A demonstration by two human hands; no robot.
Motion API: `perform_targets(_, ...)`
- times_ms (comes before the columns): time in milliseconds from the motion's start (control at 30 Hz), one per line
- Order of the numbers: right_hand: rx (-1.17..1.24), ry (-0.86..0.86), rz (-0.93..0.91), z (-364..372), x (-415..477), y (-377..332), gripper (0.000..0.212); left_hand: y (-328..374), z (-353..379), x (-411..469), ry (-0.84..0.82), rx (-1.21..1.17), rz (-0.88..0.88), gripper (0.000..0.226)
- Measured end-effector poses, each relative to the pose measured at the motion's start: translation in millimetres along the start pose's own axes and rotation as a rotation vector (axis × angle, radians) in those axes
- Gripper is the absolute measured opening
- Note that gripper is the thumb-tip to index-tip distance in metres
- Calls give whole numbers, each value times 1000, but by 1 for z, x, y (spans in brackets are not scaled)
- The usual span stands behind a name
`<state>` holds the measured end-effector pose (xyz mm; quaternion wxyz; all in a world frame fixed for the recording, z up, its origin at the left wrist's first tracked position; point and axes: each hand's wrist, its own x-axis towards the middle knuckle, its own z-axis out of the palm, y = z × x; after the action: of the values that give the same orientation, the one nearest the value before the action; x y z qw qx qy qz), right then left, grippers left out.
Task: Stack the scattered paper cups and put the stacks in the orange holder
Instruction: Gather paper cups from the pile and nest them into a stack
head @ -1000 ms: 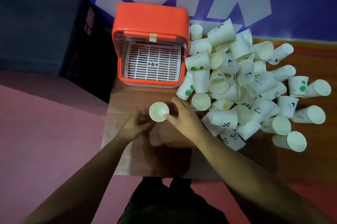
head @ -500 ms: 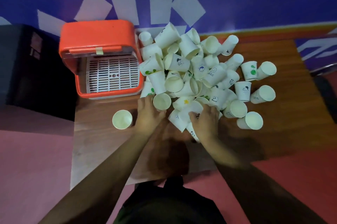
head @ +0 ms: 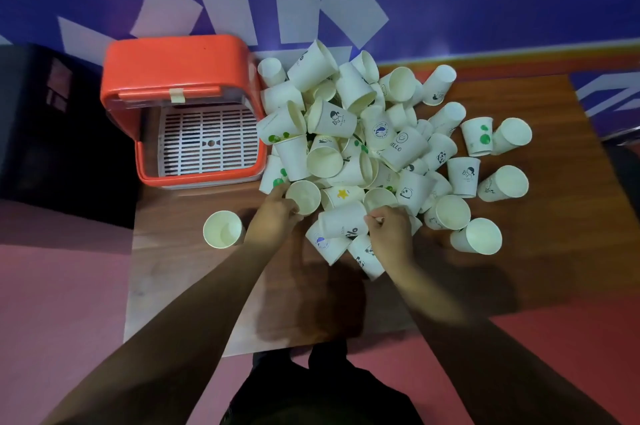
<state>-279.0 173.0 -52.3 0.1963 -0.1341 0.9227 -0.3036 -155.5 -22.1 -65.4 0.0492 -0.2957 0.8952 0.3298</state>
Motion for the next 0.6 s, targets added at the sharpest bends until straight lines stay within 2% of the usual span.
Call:
perform_targets(100,91,-44,-45,-2,-1,-3,38,2,-6,-3,23,-41,2,19)
perform_targets(333,504,-140,55,-12,-15,-21,10,8,-39,-45,233,-294,103,12)
perform_targets(400,633,-165,147,-14,-20,-24,14,4,-53,-63,256,-387,142,17)
perform_targets(467,682,-195,159,-14,-21,-29,17,-2,-67,-79,263,-468,145,26)
perform_targets(533,698,-215,149,-13,-24,-41,3,-11,-79,-92,283,-565,125,13)
perform_targets(600,695,-228,132,-9,-26,-53,13,-27,-88,-103,360,-572,78,10)
